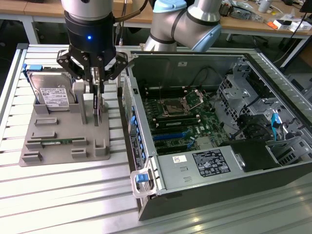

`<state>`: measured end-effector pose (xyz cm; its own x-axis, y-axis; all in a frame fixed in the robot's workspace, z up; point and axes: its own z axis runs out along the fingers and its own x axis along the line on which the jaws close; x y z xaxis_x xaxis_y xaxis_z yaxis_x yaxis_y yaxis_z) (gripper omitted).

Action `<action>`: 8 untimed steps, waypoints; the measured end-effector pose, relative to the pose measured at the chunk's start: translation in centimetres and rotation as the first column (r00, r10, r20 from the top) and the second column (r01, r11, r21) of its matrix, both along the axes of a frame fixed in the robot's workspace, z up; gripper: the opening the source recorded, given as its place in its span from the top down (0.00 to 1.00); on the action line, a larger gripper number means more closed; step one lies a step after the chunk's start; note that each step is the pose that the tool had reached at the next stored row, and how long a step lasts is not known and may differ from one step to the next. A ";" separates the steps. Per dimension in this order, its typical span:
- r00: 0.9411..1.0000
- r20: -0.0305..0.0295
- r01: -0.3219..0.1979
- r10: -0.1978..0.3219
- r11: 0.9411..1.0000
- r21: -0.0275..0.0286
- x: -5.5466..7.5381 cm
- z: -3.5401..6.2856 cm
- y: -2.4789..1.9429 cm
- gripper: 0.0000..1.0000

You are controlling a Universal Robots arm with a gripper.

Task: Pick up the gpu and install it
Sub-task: 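Pick up the gpu and move the gpu toward the slot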

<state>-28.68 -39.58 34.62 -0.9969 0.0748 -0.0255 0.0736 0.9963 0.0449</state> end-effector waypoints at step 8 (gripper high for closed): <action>1.000 0.000 0.000 0.000 1.000 0.000 0.0 0.69 0.00 0.74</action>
